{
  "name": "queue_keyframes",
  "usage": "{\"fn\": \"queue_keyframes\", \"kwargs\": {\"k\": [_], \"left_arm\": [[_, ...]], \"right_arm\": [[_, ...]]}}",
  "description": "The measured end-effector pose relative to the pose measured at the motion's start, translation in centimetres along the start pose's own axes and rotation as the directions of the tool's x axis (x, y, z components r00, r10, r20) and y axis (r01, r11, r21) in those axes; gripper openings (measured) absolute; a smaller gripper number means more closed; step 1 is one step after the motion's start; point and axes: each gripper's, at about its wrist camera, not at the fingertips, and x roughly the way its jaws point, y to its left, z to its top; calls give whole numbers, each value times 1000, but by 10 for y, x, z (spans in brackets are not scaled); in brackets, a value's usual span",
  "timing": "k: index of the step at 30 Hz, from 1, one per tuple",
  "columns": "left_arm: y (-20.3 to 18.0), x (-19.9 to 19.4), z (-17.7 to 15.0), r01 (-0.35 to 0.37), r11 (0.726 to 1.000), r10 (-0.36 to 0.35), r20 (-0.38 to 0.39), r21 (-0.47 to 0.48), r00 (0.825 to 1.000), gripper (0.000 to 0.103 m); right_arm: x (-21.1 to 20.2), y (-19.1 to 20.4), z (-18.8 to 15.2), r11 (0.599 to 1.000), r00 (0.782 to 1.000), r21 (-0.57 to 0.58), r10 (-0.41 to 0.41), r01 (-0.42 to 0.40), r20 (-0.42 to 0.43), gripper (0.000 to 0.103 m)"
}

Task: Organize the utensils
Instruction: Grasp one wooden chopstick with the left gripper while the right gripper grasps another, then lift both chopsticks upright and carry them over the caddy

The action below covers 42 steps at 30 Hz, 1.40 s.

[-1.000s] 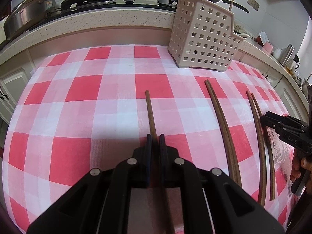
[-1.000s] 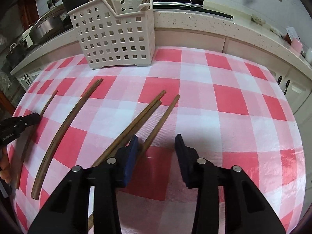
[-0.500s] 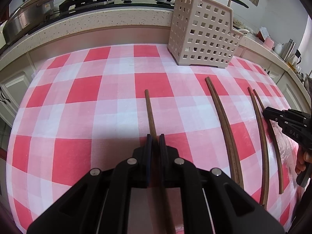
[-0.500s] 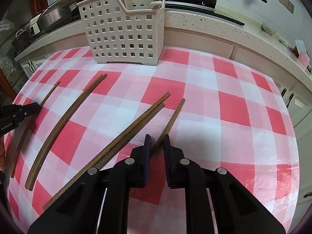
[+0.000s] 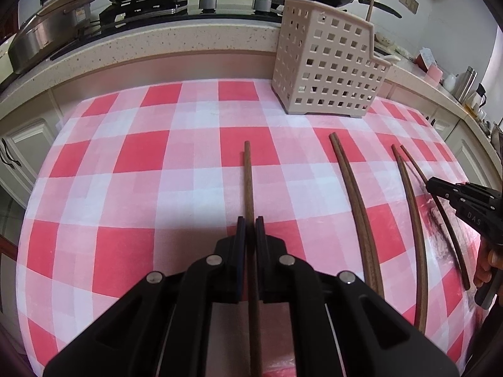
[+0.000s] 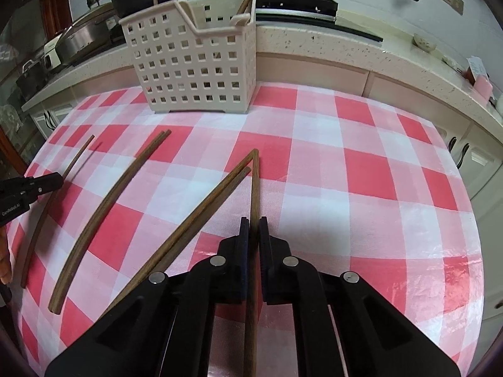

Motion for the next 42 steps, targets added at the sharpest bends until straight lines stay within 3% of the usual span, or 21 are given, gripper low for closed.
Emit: {"fn": "queue_keyframes", "kwargs": {"k": [13, 25, 42], "left_arm": [[-13, -60, 21, 12, 999, -16, 131, 30, 991, 6], [-29, -136, 33, -10, 998, -7, 271, 62, 962, 6], [-37, -143, 71, 56, 996, -75, 275, 76, 958, 5]], "right_arm": [[-54, -2, 18, 1000, 994, -1, 26, -26, 107, 6], [-125, -4, 29, 999, 973, -18, 32, -28, 228, 6], [-139, -11, 61, 998, 965, -9, 61, -61, 255, 6]]}}
